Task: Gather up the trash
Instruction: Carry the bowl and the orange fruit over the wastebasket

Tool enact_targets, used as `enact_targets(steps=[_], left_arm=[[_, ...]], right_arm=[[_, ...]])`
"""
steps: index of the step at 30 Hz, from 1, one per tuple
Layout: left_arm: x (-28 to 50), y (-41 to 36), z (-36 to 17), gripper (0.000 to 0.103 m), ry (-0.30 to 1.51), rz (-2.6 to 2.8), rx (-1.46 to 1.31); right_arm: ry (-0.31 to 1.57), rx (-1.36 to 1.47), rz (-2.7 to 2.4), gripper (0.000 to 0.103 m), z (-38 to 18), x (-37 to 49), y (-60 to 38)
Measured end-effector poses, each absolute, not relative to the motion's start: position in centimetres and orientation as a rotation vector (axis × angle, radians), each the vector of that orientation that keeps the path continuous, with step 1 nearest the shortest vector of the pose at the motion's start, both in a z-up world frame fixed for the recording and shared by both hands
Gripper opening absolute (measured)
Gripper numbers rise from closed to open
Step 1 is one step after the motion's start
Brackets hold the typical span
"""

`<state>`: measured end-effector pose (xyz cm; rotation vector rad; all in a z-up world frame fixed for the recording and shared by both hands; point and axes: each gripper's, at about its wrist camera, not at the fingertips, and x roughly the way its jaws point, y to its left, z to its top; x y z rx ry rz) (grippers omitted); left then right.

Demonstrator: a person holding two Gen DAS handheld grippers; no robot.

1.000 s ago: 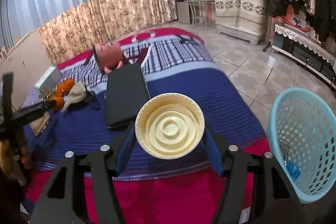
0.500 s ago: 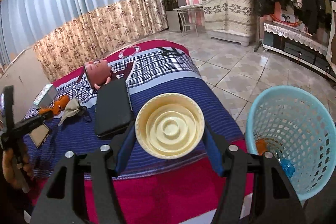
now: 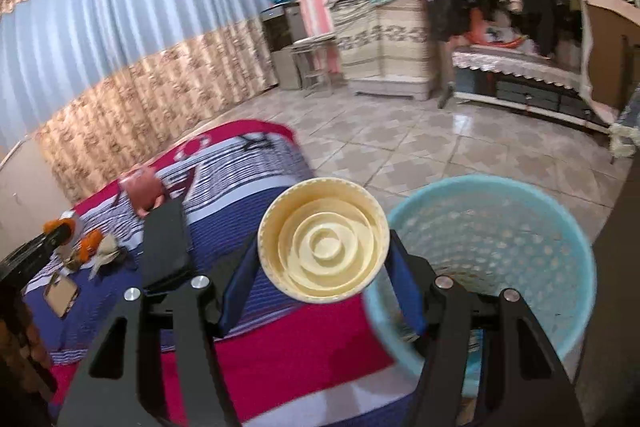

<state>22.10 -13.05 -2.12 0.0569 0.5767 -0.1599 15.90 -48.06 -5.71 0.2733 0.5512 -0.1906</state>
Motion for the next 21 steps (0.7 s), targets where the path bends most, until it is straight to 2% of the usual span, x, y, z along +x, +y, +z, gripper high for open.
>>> enact_targets(steps=[21], left_arm=[[20.1,-30.1,-1.0,0.032,0.531,-0.434,0.123]], right_arm=[[0.546,0.308,-0.426,0.062,-6.3,10.8,-60.7]])
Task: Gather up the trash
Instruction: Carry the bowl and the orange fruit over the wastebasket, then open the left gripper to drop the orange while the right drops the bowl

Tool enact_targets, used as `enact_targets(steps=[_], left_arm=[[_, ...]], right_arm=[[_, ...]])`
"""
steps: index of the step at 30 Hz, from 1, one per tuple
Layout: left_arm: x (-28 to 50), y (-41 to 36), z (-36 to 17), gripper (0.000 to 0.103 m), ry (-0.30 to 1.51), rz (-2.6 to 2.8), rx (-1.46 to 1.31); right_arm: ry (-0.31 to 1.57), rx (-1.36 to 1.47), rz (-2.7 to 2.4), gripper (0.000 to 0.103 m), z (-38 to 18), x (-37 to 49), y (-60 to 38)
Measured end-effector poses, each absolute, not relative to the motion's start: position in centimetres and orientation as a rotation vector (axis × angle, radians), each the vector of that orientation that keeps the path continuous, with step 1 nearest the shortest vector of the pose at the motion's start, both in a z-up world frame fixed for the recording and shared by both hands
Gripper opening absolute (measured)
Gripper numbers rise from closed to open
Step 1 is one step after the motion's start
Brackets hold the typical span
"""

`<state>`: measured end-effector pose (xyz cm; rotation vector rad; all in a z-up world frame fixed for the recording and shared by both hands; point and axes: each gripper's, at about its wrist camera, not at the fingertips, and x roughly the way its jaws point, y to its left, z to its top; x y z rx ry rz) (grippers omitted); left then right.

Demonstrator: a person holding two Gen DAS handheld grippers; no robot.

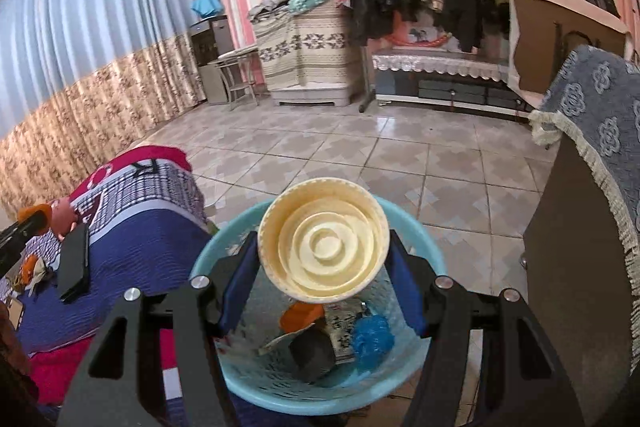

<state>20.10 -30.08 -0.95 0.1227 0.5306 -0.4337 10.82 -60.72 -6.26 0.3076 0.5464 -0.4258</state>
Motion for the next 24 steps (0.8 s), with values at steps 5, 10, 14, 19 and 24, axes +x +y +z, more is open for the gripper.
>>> enact_targets(steps=[5,10,14,19,24], left_arm=[[19.7,-34.7,-1.8,0.033,0.546,-0.503,0.159],[19.1,-39.2,-3.4,0.033,0.556,-0.562,0.203],[19.3,-42.4,-4.7,0.033,0.577,-0.616,0.233],[19.3,-46.2,-6.0,0.033,0.596,-0.679,0.279],[19.2,-48.0,-6.8,0.040,0.580,-0.687,0.324]], right_arm=[[0.541,0.381,-0.458,0.062,-7.1,10.2,-62.5],[0.538,0.416,-0.477,0.062,-7.8,10.8,-63.0],[0.557,0.409,-0.518,0.062,-8.3,11.0,-63.6],[0.557,0.431,-0.559,0.062,-8.5,10.1,-64.9],[0.560,0.465,-0.572,0.062,-8.9,9.8,-65.6]])
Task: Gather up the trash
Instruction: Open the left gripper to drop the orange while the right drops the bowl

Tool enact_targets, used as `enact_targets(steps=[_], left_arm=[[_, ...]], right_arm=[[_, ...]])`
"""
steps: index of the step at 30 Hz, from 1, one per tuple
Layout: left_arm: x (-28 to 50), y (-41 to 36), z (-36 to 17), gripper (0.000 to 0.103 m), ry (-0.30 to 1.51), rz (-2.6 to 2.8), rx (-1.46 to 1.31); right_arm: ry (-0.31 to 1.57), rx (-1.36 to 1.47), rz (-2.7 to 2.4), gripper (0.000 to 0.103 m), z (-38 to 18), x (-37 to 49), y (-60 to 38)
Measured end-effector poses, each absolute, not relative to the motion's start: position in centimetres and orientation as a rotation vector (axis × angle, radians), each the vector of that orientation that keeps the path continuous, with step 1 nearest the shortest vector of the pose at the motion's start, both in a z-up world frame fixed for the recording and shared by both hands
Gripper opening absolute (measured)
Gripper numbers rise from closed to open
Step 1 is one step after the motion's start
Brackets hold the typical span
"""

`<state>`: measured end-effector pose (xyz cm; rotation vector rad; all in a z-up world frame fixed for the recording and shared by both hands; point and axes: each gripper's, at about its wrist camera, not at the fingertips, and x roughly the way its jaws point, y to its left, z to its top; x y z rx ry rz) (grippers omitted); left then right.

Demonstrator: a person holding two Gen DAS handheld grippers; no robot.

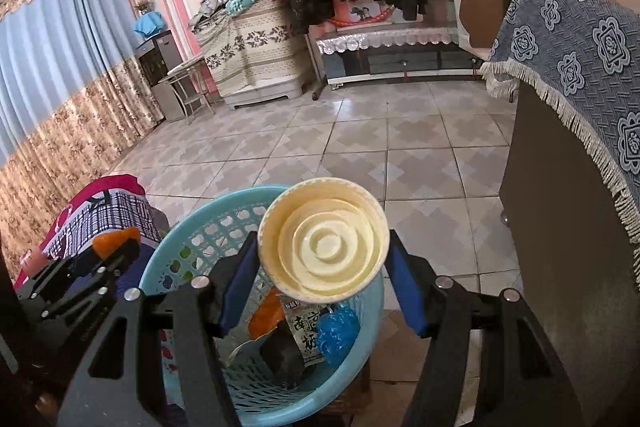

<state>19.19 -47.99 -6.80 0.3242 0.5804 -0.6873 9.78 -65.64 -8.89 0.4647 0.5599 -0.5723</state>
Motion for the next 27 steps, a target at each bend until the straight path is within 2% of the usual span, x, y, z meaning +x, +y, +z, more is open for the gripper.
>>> enact_targets(steps=[5,7,11,22,23,27], left_arm=[[20.0,-46.8,-6.3,0.068,0.565,-0.631,0.297],[20.8,-45.8,-5.8,0.071,0.569,-0.594,0.269],[21.7,-43.1,-4.9,0.086,0.562,-0.528,0.212],[22.7,-34.4,-2.4,0.097,0.523,-0.366,0.139],[22.7,-33.9,-2.3,0.097,0.526,-0.364,0.134],[22.6,-31.3,-1.8,0.097,0.529,-0.340,0.107]], right_arm=[[0.573,0.445,-0.562,0.062,-8.8,10.5,-65.4],[0.577,0.436,-0.555,0.062,-8.6,10.8,-65.0],[0.585,0.407,-0.539,0.062,-8.5,11.4,-64.2],[0.596,0.374,-0.469,0.063,-8.4,14.3,-60.8],[0.595,0.360,-0.467,0.068,-8.4,14.7,-60.3],[0.586,0.345,-0.462,0.079,-8.3,15.2,-59.2]])
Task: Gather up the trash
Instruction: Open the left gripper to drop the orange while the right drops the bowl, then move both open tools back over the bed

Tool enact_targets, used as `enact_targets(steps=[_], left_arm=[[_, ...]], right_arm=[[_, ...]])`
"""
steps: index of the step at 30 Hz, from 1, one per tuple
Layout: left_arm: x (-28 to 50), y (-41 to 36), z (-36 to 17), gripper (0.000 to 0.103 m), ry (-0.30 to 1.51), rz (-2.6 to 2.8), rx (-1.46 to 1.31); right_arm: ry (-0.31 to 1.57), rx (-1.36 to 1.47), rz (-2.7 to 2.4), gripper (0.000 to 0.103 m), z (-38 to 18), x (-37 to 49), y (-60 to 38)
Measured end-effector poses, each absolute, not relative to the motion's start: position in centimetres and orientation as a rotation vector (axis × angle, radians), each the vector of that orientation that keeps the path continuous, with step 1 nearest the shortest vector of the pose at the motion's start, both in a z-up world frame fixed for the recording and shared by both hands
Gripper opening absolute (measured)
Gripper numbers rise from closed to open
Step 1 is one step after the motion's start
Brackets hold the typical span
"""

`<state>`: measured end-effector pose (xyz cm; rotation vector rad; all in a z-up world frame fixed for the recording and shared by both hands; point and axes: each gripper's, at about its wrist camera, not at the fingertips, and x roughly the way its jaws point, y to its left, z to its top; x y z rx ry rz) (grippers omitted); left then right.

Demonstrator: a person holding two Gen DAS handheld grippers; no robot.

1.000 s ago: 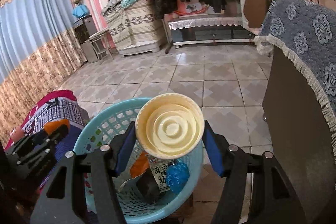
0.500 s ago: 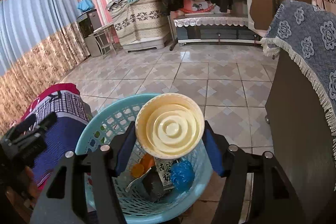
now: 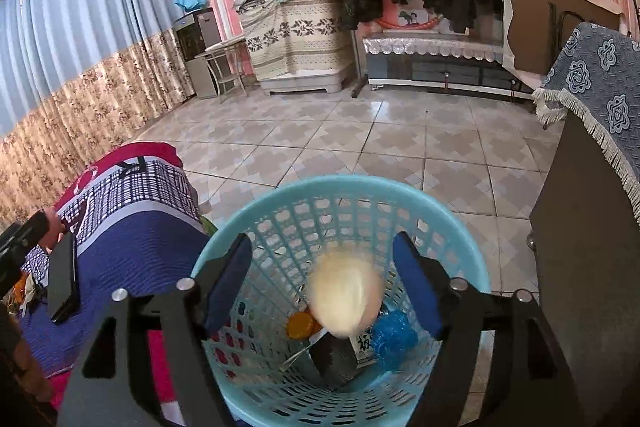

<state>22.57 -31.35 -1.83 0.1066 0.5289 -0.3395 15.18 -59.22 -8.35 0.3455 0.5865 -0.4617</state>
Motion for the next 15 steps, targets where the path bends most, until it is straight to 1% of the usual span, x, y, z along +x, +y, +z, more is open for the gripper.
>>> enact_targets(steps=[1,5,10,13,15], left_arm=[[22.5,-30.9,-1.8,0.097,0.531,-0.337,0.099],[22.2,-29.2,-1.9,0.097,0.535,-0.324,0.083],[21.7,-27.9,-1.9,0.097,0.536,-0.309,0.069],[21.3,-27.1,-1.9,0.097,0.535,-0.304,0.061],[21.1,-26.6,-1.9,0.097,0.536,-0.301,0.060]], right_arm=[[0.583,0.342,-0.463,0.084,-8.3,15.2,-59.1],[0.568,0.307,-0.466,0.088,-7.6,15.2,-58.3],[0.564,0.301,-0.464,0.089,-7.3,15.2,-58.2],[0.556,0.297,-0.452,0.093,-7.0,15.3,-57.6],[0.549,0.277,-0.440,0.094,-6.8,15.2,-56.8]])
